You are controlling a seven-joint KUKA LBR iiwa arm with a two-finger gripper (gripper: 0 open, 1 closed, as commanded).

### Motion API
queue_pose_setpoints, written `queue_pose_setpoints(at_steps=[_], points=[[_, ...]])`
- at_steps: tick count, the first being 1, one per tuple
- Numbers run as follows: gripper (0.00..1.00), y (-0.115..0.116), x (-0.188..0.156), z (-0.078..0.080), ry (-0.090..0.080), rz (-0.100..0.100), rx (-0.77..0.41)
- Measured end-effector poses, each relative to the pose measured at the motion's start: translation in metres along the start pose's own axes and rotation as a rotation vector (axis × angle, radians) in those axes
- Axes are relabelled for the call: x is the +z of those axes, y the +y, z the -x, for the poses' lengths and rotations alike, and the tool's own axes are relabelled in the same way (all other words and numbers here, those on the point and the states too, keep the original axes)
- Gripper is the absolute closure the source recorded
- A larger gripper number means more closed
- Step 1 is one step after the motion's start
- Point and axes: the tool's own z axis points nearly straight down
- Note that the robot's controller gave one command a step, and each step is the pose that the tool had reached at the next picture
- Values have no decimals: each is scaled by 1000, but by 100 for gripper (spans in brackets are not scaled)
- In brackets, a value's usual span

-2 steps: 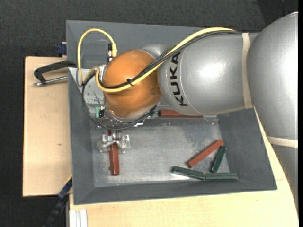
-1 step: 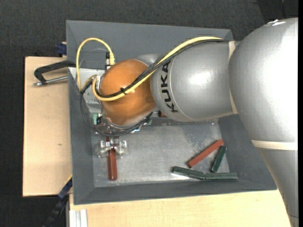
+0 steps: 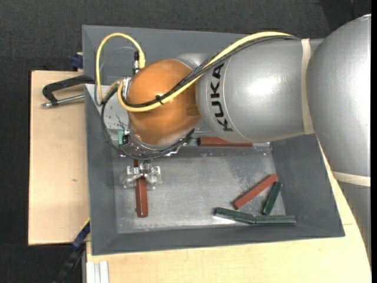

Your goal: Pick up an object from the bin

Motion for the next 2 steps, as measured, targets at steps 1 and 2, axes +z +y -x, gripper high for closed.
queue_pose_setpoints(at_steps=[1, 2], points=[[100, 2, 6, 1, 2, 6, 2], [100, -1, -26, 2, 0, 1, 3]])
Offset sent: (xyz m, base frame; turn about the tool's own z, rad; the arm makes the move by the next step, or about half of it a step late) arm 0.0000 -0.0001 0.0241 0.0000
